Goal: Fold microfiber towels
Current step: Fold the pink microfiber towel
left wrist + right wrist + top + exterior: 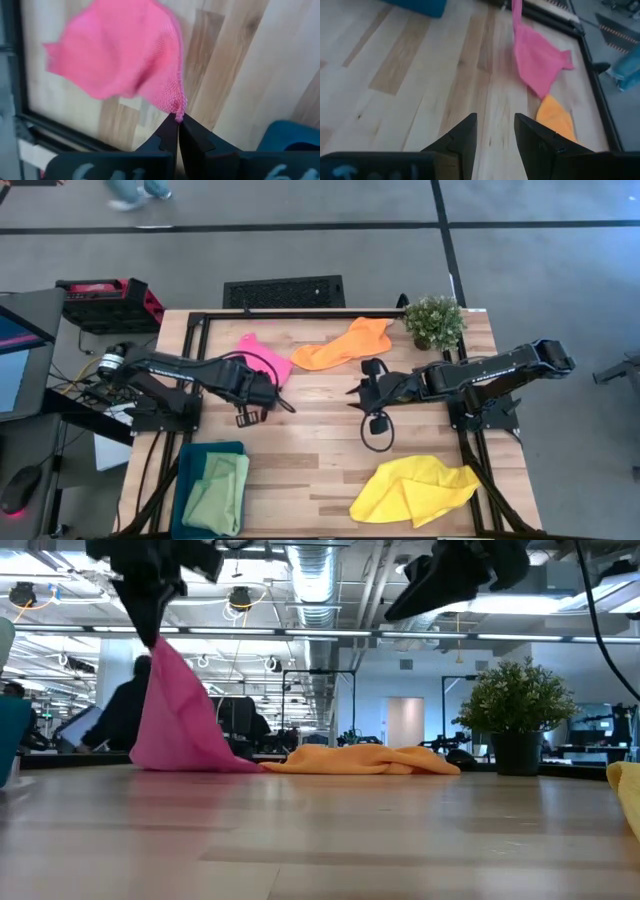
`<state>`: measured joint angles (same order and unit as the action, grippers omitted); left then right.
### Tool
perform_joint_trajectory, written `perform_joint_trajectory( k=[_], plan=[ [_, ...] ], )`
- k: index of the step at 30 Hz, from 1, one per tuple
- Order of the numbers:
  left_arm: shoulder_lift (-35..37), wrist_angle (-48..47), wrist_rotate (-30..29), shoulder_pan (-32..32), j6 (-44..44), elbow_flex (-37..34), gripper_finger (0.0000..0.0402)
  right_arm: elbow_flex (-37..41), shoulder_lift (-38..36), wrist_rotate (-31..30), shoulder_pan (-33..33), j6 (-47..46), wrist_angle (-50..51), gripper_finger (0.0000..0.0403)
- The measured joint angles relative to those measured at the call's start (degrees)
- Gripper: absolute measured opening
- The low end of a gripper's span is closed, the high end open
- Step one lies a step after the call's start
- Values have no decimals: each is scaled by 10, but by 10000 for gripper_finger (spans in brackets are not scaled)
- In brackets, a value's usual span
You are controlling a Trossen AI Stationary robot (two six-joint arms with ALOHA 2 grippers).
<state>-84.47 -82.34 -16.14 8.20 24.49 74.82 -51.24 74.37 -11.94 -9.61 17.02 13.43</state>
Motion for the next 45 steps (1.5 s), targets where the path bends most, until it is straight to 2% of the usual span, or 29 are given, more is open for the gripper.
perform_joint_trajectory(
  k=[5,9,15,24,33,37,41,45],
  plan=[
    [0,-22,-39,32,23,50,0,2,41,1,0,15,-58,155],
    [1,-20,-42,47,23,78,0,2,106,0,0,48,-173,155],
    [1,-23,-37,55,23,86,0,0,183,1,12,70,-384,155],
    [1,-18,-37,56,12,86,0,-5,281,1,31,51,-515,155],
    [0,9,-40,56,0,86,0,-79,376,1,48,57,-530,155],
    [0,15,-40,56,-2,86,0,-109,402,5,57,29,-530,155],
    [0,15,-41,56,-3,86,0,-122,405,63,67,24,-526,155],
    [0,19,-41,56,-3,86,0,-121,404,74,72,15,-529,155]
  ],
)
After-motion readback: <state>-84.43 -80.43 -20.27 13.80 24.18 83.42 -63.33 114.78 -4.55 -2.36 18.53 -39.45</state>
